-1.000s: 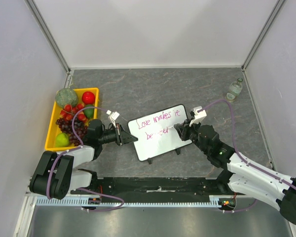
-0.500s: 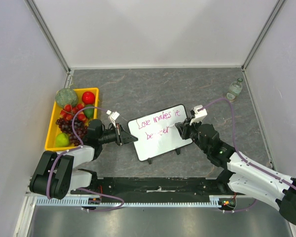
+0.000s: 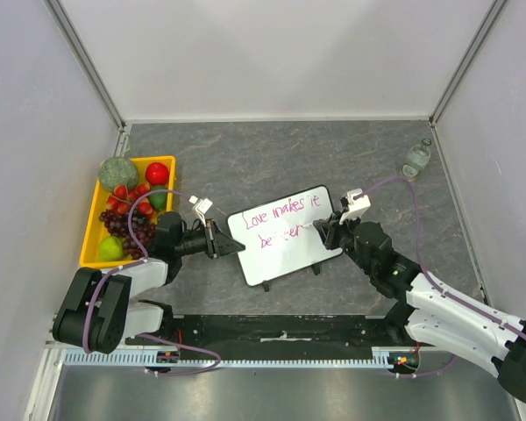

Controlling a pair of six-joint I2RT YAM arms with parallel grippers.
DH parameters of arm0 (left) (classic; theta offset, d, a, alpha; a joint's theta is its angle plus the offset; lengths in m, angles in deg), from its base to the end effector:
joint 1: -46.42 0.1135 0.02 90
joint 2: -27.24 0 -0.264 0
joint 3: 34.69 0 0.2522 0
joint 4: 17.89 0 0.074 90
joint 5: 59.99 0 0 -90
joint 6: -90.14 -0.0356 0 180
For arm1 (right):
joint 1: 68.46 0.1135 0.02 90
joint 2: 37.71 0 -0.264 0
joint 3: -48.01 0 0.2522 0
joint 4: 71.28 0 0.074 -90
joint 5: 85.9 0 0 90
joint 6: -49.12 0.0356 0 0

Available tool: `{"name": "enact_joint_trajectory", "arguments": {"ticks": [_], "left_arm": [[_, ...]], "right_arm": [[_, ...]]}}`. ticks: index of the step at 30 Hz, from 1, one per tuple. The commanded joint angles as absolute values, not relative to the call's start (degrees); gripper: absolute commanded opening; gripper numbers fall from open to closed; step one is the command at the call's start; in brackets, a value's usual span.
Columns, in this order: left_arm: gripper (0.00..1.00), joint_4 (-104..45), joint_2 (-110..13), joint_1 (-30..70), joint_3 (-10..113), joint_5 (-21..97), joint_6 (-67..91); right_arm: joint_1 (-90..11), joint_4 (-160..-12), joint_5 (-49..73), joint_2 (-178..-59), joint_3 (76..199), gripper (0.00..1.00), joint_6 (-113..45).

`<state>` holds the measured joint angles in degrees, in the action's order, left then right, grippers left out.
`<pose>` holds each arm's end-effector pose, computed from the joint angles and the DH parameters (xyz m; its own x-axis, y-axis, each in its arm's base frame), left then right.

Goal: Write a sentence on the whiteboard
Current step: Write on the whiteboard with the whiteboard.

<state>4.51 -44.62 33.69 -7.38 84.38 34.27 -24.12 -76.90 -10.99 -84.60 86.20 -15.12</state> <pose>0.1939 -0.0735 0.1517 -0.7884 -0.1570 -0.5947 0.5078 0.3797 -0.7733 0.1451 0.1289 0.2413 -0.3742 0.2210 -0.9006 -0.3684 0.8558 0.3631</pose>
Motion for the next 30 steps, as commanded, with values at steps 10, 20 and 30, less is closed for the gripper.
{"name": "enact_joint_trajectory", "arguments": {"ticks": [10, 20, 30], "left_arm": [[0.02, 5.7, -45.1, 33.58, -6.25, 83.89, 32.92], [0.02, 5.7, -44.92, 33.67, -6.33, 83.89, 32.83], [0.02, 5.7, -44.92, 33.59, -6.42, 83.89, 32.92]], "right_arm": [[-24.51, -78.63, -11.63, -79.11, 86.65, 0.0, -14.16], [-24.51, -79.25, -11.81, -76.81, 83.66, 0.0, -13.1], [-24.6, -78.37, -12.95, -79.8, 80.94, 0.0, -13.02]]}}
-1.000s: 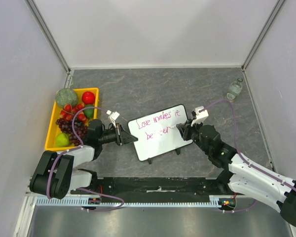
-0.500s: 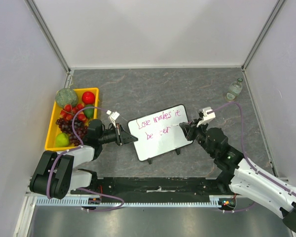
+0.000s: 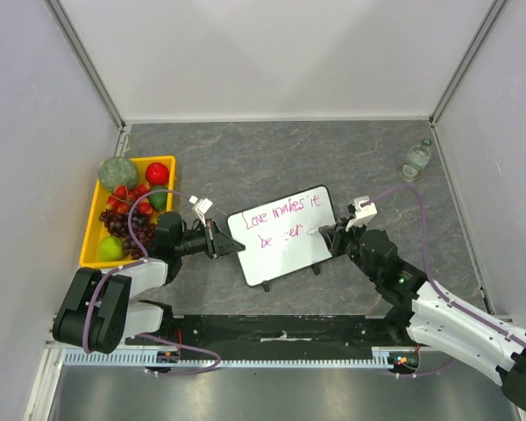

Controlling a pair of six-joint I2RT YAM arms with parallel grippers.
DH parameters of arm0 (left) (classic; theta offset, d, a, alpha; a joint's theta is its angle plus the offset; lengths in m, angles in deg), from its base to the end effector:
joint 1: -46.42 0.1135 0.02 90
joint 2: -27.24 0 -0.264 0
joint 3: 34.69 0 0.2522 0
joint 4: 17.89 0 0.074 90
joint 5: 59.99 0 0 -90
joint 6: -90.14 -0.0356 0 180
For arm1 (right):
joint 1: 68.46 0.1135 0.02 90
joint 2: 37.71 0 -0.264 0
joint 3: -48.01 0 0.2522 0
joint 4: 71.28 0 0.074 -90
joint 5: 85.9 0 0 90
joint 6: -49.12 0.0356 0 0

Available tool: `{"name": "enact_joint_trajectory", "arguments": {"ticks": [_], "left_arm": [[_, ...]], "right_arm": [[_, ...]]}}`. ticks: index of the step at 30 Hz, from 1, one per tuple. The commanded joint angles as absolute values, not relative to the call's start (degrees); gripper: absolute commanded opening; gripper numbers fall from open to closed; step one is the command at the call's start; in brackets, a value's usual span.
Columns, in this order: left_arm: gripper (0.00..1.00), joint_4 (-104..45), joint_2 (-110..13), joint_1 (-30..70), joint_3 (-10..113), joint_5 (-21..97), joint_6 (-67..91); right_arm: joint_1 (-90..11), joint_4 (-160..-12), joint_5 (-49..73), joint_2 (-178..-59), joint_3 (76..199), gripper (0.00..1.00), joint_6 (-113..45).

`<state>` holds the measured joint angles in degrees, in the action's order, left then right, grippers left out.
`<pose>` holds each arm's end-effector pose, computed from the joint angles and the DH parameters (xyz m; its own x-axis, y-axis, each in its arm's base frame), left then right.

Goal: Write a sentence on the whiteboard
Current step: Write on the whiteboard with the whiteboard, then put down the whiteboard marker at the center of the board.

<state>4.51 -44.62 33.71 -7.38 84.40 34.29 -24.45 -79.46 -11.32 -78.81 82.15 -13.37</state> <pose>0.1939 -0.0734 0.1517 -0.7886 -0.1572 -0.5944 0.5074 0.3795 -0.7736 0.1331 0.1154 0.2282 -0.3907 0.2417 -0.8882 -0.3436 0.8569 0.3843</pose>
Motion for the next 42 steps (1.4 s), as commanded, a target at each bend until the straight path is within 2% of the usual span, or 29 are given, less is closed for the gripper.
{"name": "enact_joint_trajectory", "arguments": {"ticks": [1, 6, 13, 16, 21, 25, 29, 34, 42], "left_arm": [[0.02, 5.7, -44.92, 33.67, -6.42, 83.89, 32.83], [0.02, 5.79, -44.75, 33.67, -6.42, 83.89, 32.75], [0.05, 4.3, -42.38, 33.59, -6.51, 83.1, 32.13], [0.15, 3.07, -39.49, 33.59, -6.95, 81.78, 31.6], [0.55, 1.4, -32.46, 33.67, -8.88, 78.97, 32.13], [0.74, -3.43, -25.25, 33.67, -9.41, 75.63, 32.3], [0.85, -7.3, -15.68, 33.5, -10.38, 70.98, 34.5], [0.9, -16.43, -6.44, 33.67, -8.01, 64.83, 35.29], [0.93, -33.39, 1.21, 33.58, 0.95, 54.98, 33.45]], "right_arm": [[-24.42, -78.28, -12.95, -80.24, 80.85, 0.0, -13.1], [-24.51, -78.45, -12.95, -79.37, 80.93, 0.0, -12.49], [-24.6, -83.54, -12.43, -70.41, 85.58, 0.0, -11.52], [-24.6, -86.52, -11.81, -66.98, 87.08, 0.0, -10.56], [-24.6, -90.05, -9.35, -63.03, 88.23, 0.0, -8.01], [-24.51, -93.91, -7.24, -61.09, 88.23, 0.0, -5.64], [-24.6, -99.53, -6.01, -57.93, 87.7, 0.0, -3.09], [-24.6, -105.77, -3.81, -55.11, 86.3, 0.0, 0.25], [-24.6, -112.81, 2.25, -51.86, 83.57, 0.0, 6.22]]}}
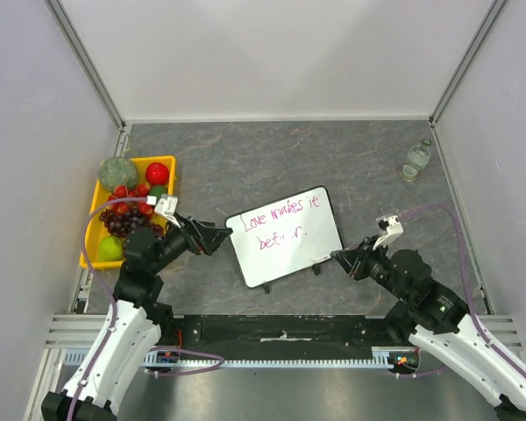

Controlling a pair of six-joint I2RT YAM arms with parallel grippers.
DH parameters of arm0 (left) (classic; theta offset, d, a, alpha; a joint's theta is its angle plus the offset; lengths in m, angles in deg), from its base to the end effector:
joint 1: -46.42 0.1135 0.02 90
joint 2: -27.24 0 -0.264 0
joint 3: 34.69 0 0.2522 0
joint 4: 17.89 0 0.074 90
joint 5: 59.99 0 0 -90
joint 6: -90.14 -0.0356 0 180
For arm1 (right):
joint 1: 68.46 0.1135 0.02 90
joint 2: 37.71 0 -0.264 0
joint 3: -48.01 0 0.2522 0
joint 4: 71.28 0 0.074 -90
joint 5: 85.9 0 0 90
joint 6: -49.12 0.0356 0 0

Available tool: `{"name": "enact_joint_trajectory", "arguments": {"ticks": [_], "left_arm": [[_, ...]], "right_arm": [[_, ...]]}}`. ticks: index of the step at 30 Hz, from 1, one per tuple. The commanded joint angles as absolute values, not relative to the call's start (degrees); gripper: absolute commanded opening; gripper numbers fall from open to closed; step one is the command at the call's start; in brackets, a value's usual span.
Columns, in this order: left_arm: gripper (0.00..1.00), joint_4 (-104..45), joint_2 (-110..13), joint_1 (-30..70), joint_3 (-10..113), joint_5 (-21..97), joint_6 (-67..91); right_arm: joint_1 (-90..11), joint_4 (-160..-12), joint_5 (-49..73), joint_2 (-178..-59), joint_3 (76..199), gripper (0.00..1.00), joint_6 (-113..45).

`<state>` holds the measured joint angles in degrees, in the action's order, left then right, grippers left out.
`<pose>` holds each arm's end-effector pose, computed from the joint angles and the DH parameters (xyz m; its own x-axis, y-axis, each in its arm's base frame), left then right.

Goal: Write a sentence on the whiteboard
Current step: Put down the whiteboard marker at the center of the board.

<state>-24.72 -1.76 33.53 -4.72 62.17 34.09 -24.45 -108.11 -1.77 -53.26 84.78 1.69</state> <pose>0.1370 -0.0508 0.2351 -0.4763 -0.3760 -0.7948 0.5292 0.5993 -0.6006 0.0789 0.0711 0.2461 -0.5622 0.3926 -0.7279 -0.3259 0.7038 0.6313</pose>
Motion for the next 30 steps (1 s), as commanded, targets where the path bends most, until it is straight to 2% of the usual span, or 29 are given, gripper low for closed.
{"name": "enact_joint_trajectory", "arguments": {"ticks": [1, 14, 17, 19, 24, 27, 28, 30], "left_arm": [[0.94, -34.89, 1.57, 33.59, 2.0, 54.1, 33.36], [0.96, -38.25, -1.24, 33.67, 9.05, 55.85, 32.13], [0.96, -38.33, -1.33, 33.67, 8.96, 55.94, 32.22], [0.96, -38.42, -1.07, 33.5, 8.87, 56.02, 32.22], [0.96, -38.51, 0.51, 33.67, 8.34, 55.67, 32.22], [0.96, -38.51, 0.69, 33.59, 8.17, 55.58, 32.48], [0.96, -38.51, 0.52, 33.59, 8.17, 55.58, 32.48], [0.96, -38.34, 0.43, 33.59, 7.91, 55.58, 32.74]], "right_arm": [[-24.51, -113.08, 3.21, -51.77, 83.22, 0.0, 7.02], [-24.6, -115.45, 16.75, -49.4, 73.65, 0.01, 17.91], [-24.51, -116.51, 17.55, -46.94, 71.01, 0.03, 20.82], [-24.51, -117.38, 17.37, -45.01, 69.95, 0.08, 22.57], [-24.6, -122.65, 12.81, -42.01, 72.13, 0.5, 22.85], [-24.51, -125.12, 10.26, -42.71, 74.42, 0.88, 21.71], [-24.51, -125.56, 9.64, -43.32, 74.86, 0.96, 21.35], [-24.51, -125.83, 8.59, -44.38, 75.66, 0.98, 20.48]]}}
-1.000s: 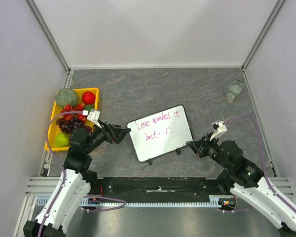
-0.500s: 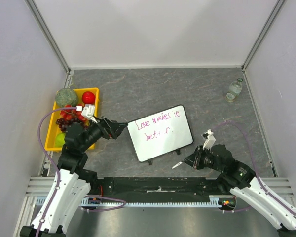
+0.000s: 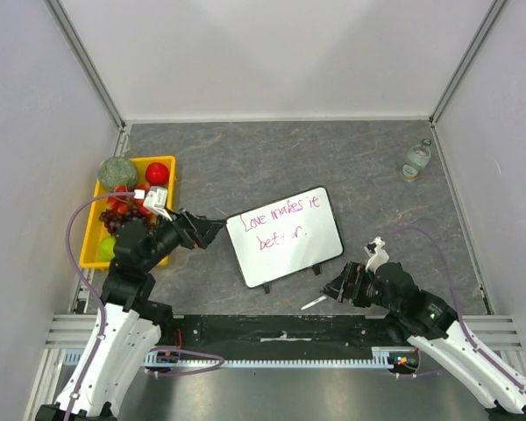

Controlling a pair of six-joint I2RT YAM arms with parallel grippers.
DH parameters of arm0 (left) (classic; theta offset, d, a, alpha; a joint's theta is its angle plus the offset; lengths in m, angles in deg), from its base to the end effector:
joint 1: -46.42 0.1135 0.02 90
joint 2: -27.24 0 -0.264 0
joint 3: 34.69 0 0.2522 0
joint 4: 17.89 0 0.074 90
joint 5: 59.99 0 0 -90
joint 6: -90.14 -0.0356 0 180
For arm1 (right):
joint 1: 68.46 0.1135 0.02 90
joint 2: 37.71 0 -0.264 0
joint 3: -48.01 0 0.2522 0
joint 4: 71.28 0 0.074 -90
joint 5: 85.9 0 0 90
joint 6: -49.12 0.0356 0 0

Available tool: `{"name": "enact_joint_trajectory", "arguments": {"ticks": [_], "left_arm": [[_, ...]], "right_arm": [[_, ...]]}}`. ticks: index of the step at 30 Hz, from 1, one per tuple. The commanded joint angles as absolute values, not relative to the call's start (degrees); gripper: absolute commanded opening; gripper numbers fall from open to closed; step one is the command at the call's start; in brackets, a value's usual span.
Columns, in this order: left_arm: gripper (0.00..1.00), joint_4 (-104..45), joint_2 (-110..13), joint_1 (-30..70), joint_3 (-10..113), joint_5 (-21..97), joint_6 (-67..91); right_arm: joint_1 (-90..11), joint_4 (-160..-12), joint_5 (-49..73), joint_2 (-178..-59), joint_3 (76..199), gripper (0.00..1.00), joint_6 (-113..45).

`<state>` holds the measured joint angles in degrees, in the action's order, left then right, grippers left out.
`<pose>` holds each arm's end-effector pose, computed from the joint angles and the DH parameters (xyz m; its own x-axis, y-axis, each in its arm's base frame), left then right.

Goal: Write a sentence on the whiteboard
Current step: Put down the whiteboard marker at the center of the board, then reset both arms

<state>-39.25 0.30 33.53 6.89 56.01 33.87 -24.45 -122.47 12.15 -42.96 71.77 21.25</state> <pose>0.1271 -0.0451 0.2844 -0.4419 -0.4109 -0.7975 0.4564 0.6624 -0.5941 0.0600 0.0649 0.1587 -0.8646 0.3818 -0.3266 -0.0179 0.6262 0.7794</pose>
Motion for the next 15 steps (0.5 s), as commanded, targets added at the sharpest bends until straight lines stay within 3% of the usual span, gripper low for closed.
{"name": "enact_joint_trajectory", "arguments": {"ticks": [1, 9, 15], "left_arm": [[0.96, -38.25, 0.34, 33.59, 7.73, 55.58, 32.74], [0.97, -39.04, 0.17, 33.67, 7.29, 55.15, 34.23], [0.98, -42.02, -2.73, 33.67, 8.52, 52.86, 33.97]], "right_arm": [[-24.51, -125.91, 8.23, -44.82, 76.01, 0.98, 20.21], [-24.51, -122.93, 4.45, -50.09, 81.36, 0.98, 13.54], [-24.51, -116.19, -0.66, -62.91, 87.09, 0.98, 4.92]]}}
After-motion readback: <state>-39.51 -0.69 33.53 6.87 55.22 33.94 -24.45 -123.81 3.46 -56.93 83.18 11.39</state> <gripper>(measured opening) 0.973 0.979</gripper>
